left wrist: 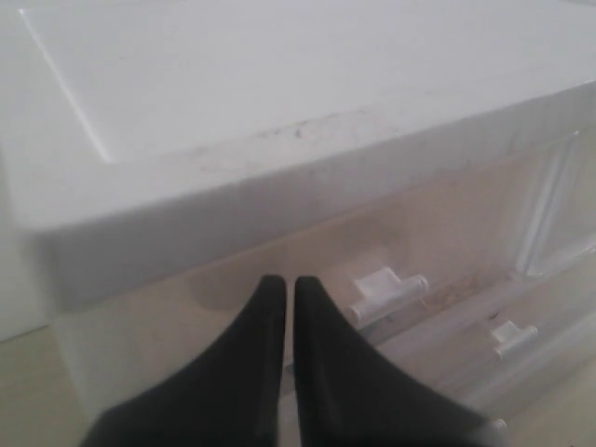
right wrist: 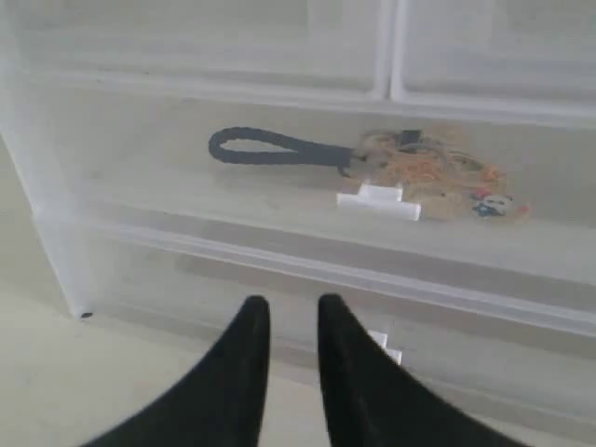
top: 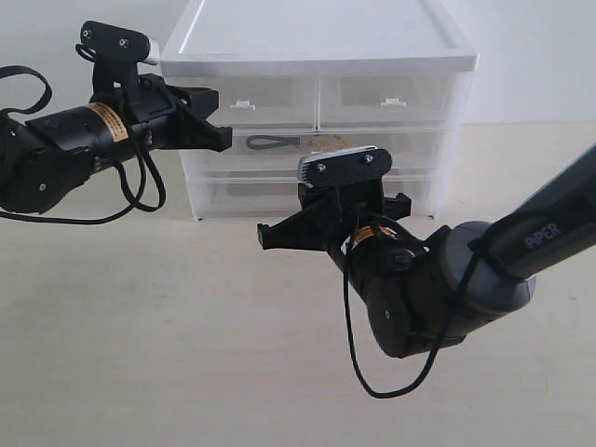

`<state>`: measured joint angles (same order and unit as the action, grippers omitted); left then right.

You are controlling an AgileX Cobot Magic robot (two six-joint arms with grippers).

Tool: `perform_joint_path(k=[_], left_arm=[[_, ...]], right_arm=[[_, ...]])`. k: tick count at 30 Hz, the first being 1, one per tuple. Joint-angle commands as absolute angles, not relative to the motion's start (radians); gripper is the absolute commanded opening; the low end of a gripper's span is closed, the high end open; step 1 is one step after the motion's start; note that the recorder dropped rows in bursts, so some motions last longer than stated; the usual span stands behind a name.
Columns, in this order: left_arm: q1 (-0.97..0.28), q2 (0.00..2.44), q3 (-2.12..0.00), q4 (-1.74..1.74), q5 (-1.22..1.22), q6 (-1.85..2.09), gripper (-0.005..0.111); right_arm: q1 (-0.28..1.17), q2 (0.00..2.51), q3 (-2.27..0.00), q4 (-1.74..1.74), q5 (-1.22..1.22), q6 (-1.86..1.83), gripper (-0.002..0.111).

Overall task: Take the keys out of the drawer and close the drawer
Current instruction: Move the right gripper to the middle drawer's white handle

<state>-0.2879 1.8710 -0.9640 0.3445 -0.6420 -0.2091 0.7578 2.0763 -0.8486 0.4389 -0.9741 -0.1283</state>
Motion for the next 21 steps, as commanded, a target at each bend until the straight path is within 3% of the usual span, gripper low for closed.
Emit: perform_joint_path(k=[1, 3, 6, 21], left_arm=[[-0.289, 1.873, -0.972, 0.318, -0.658, -0.209, 0.004], [-0.289, 1.873, -0.972, 0.318, -0.658, -0.209, 0.004], [-0.289, 1.873, -0.972, 0.318, -0.658, -0.209, 0.004], [-0.289, 1.873, -0.972, 0.318, -0.658, -0.209, 0.004]], right_arm=[[0.761, 2.086, -0.851, 0.496, -1.004, -0.126, 0.042], [0.761, 2.095, -0.851, 0.522, -1.014, -0.113, 0.05], [0.761, 2.106, -0.858, 0.522, -1.045, -0.107, 0.054], [0.756, 2.106, -0.975, 0.593, -0.981, -0.17, 0.054]])
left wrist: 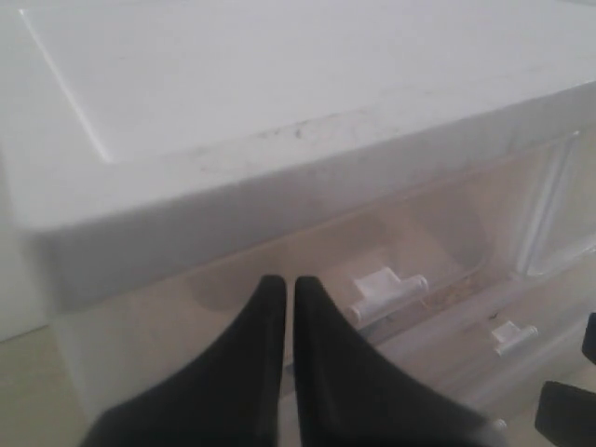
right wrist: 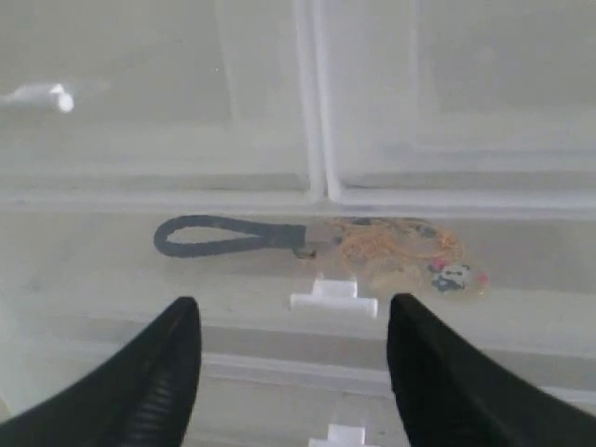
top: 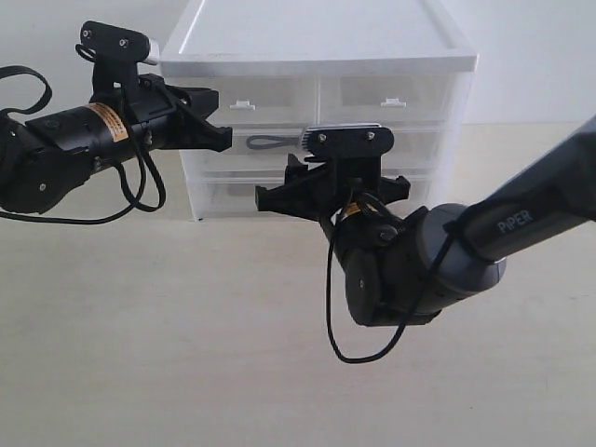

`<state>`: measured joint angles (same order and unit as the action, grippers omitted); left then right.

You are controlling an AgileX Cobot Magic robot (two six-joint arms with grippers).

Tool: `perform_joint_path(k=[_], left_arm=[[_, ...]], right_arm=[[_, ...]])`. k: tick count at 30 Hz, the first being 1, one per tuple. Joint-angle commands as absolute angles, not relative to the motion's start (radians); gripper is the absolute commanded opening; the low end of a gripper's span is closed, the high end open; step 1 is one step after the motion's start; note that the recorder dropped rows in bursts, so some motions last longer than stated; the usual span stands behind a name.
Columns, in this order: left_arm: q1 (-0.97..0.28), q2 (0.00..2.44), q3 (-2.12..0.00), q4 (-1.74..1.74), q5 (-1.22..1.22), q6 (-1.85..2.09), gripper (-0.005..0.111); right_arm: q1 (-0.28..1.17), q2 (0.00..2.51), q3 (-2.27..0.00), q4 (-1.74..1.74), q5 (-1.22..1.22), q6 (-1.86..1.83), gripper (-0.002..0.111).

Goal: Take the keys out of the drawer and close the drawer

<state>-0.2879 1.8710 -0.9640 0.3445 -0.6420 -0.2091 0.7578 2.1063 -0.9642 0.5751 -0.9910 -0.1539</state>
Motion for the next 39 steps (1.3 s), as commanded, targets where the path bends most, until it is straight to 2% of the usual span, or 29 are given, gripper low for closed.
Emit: perform_joint_path(k=[1, 39], left_arm=[[-0.289, 1.873, -0.972, 0.318, -0.658, -0.209, 0.004], [-0.289, 1.873, -0.972, 0.318, -0.658, -0.209, 0.004]], right_arm=[[0.749, 2.106, -0.981, 0.595, -0.972, -0.182, 0.054], [0.717, 2.205, -1.09, 0.646, -0.96, -0.227, 0.054]])
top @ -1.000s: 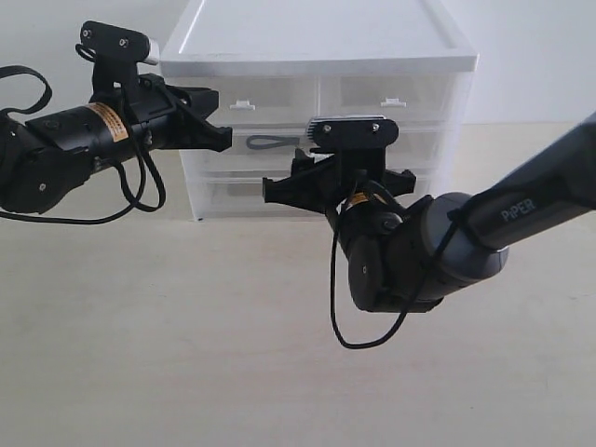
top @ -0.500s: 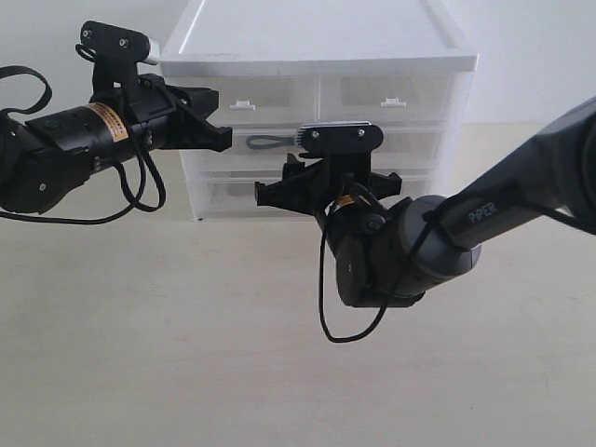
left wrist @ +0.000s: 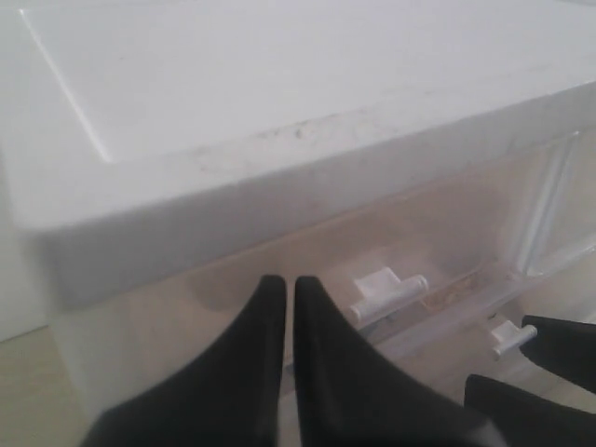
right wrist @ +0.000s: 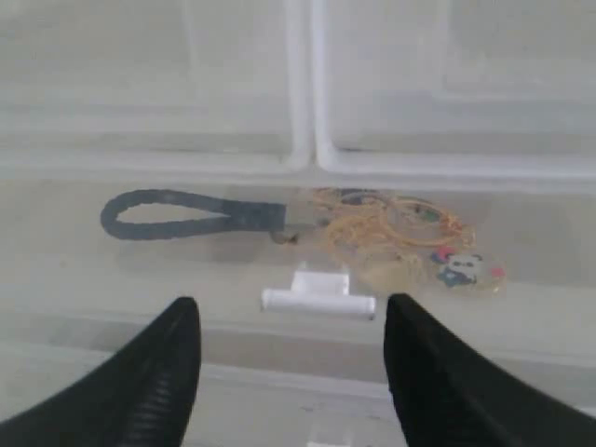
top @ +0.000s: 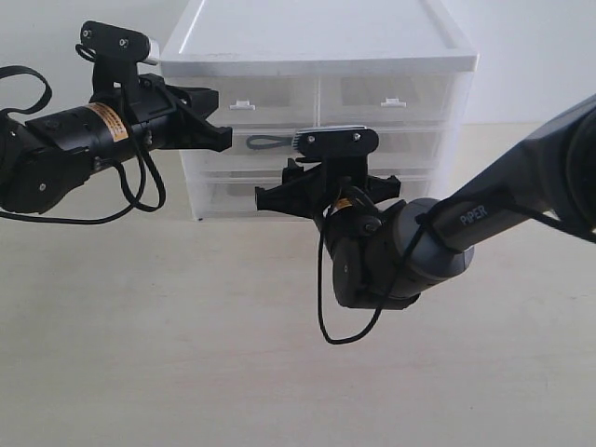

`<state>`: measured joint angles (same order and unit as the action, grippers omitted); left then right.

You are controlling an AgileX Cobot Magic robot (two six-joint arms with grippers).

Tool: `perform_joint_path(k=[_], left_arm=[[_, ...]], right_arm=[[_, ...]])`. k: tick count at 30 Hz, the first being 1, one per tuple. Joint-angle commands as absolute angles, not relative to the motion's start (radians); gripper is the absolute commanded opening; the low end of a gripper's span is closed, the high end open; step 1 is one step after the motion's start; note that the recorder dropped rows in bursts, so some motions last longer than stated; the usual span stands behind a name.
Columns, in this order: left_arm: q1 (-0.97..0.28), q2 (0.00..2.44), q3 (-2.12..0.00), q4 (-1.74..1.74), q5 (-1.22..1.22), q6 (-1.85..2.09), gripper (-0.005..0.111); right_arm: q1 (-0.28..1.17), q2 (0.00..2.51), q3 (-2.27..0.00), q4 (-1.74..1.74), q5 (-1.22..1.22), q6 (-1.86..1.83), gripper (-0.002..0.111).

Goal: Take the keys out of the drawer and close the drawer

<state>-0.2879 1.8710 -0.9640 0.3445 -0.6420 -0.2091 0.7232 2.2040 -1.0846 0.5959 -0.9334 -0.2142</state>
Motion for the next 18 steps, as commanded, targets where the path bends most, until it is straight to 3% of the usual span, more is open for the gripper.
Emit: perform_joint_path(k=[1, 18], left_arm=[[-0.289, 1.873, -0.972, 0.318, -0.658, -0.209, 0.004], [-0.289, 1.873, -0.972, 0.318, -0.658, -0.209, 0.004]], right_arm=[[0.717, 2.205, -1.09, 0.653, -0.965, -0.227, 0.054], [0.717, 2.194, -1.09, 0.676, -0.998, -0.227, 0.054]])
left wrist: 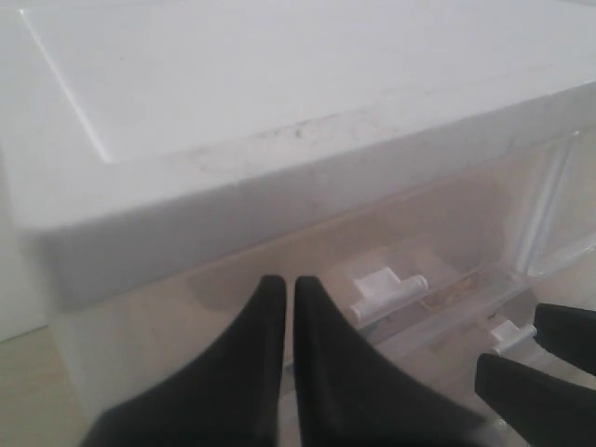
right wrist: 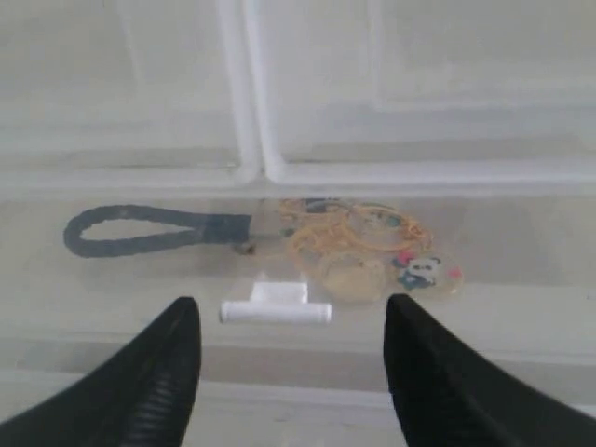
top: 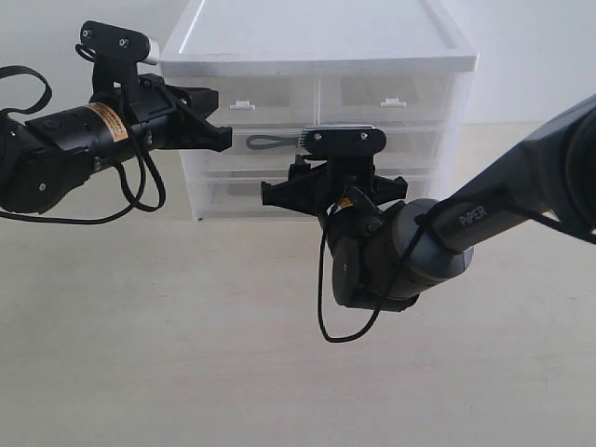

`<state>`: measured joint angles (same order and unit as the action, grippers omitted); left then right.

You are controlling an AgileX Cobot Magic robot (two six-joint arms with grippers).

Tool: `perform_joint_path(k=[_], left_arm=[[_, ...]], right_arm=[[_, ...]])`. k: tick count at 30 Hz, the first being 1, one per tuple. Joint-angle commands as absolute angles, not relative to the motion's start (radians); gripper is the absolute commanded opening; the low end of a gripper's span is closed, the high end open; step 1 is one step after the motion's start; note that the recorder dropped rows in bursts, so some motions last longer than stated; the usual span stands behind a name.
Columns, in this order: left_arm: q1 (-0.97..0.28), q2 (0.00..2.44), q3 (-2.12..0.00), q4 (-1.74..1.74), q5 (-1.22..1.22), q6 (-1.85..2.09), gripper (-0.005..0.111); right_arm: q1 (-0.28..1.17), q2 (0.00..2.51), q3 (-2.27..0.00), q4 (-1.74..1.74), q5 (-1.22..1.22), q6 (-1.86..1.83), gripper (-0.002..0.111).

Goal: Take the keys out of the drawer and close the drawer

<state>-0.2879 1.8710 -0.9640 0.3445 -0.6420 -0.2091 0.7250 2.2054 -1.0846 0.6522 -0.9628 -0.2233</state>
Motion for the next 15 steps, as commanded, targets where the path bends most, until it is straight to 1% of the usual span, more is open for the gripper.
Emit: perform_joint_path(k=[1, 5, 7, 11, 13, 15], left_arm=[[-0.289, 1.873, -0.972, 0.318, -0.658, -0.209, 0.004], [-0.289, 1.873, -0.972, 0.318, -0.658, -0.209, 0.004], [-0.289, 1.873, -0.972, 0.318, -0.658, -0.209, 0.004], [-0.289, 1.873, -0.972, 0.318, -0.658, -0.209, 0.004], [-0.289, 1.873, -0.972, 0.318, -0.658, -0.209, 0.004], [-0.289, 1.873, -0.972, 0.318, -0.658, -0.209, 0.004]], right_arm=[[0.717, 2.194, -1.09, 0.681, -0.994, -0.227, 0.054], [0.717, 2.194, -1.09, 0.683, -0.994, -0.227, 0.052], [0.717, 2.194, -1.09, 0.683, -0.994, -0.227, 0.043], [0.717, 2.194, -1.09, 0.683, -0.989, -0.227, 0.019], [0.717, 2.194, -1.09, 0.683, -0.98, -0.227, 0.014], [0.717, 2.194, -1.09, 0.683, -0.968, -0.227, 0.013]])
